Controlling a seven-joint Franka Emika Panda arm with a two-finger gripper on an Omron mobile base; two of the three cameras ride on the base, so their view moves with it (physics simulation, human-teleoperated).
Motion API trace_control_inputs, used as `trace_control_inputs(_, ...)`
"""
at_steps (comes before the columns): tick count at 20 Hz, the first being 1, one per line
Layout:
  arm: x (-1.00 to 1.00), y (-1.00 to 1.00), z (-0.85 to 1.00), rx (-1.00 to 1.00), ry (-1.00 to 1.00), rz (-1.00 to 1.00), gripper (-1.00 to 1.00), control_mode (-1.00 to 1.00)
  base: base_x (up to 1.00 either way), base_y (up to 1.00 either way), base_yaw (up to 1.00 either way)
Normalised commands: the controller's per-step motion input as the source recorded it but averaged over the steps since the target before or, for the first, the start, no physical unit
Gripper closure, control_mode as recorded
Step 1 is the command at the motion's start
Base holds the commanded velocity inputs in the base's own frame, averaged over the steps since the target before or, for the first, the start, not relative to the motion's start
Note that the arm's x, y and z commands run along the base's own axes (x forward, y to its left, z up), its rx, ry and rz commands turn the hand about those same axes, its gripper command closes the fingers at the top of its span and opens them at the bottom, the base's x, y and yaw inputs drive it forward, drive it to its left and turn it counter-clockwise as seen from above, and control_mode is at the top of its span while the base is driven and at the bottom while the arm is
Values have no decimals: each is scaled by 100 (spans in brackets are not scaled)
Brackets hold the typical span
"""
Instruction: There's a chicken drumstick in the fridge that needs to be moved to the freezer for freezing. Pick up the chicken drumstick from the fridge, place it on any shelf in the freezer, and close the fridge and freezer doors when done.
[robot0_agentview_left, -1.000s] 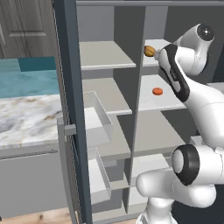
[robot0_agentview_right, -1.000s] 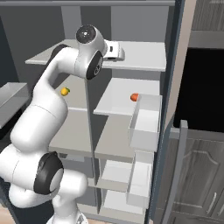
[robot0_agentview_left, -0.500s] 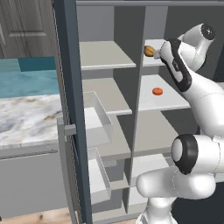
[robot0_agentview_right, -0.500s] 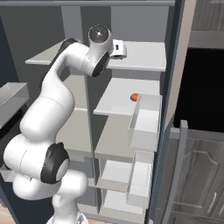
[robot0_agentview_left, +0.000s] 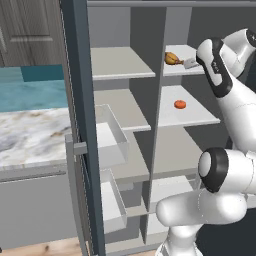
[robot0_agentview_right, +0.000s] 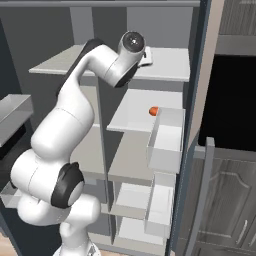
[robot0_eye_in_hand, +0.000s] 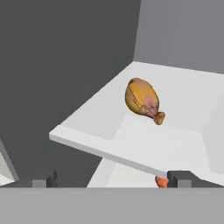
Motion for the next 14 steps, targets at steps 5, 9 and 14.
trace_control_inputs(5,14,23,1,-1,0,0,-100,-100,0,0,0)
trace_control_inputs(9,19,2,0,0,0,1,-100,-100,0,0,0)
trace_control_inputs(14,25,0,0,0,1,4,-100,-100,0,0,0)
